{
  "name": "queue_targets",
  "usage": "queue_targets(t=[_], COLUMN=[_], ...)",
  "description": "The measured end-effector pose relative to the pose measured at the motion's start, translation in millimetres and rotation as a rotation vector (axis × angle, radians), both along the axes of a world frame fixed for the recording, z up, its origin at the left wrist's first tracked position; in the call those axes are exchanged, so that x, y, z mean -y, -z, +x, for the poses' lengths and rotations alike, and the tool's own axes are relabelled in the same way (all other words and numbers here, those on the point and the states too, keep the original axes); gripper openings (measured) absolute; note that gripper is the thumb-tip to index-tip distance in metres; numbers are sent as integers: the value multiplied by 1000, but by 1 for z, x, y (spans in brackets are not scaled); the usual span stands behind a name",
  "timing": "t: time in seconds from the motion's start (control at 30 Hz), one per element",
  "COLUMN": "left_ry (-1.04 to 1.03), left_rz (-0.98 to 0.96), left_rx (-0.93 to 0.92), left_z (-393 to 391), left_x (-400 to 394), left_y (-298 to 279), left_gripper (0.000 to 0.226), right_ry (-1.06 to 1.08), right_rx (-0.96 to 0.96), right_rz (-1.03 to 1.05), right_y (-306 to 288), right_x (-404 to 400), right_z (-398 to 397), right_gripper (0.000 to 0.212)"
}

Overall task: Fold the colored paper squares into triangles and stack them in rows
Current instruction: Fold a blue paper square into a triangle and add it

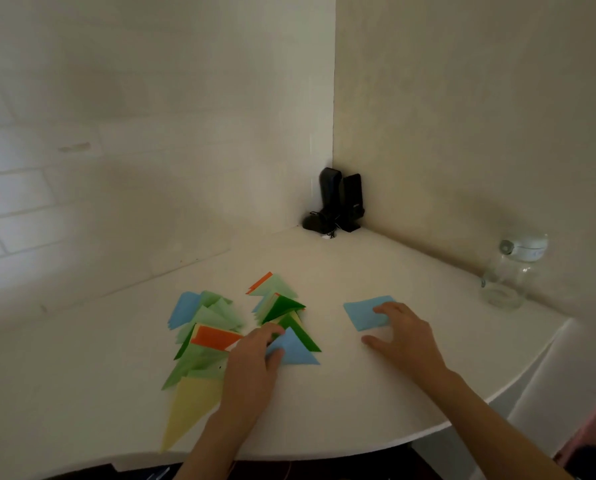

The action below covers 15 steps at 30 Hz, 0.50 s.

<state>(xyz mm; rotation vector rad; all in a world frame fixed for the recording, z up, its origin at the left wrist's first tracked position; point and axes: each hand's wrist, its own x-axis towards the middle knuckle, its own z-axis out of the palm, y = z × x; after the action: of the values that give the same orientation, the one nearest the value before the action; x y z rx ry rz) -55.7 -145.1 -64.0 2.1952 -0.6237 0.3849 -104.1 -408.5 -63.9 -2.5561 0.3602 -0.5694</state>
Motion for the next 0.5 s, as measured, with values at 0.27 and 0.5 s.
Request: queue_targets(t=[0.27,0.5], left_ry=[-136,-175], left_rz=[40,62], left_rx=[56,69], left_z=[23,27], left_x=[6,12], left_y=[12,10], left_gripper=[35,37], right_ry=[114,167], right_rx=[-150,-131], right_rz=[1,-127], right_y=[-1,-4], right_x=[-4,-16], right_z=[14,18], right_gripper=[60,36])
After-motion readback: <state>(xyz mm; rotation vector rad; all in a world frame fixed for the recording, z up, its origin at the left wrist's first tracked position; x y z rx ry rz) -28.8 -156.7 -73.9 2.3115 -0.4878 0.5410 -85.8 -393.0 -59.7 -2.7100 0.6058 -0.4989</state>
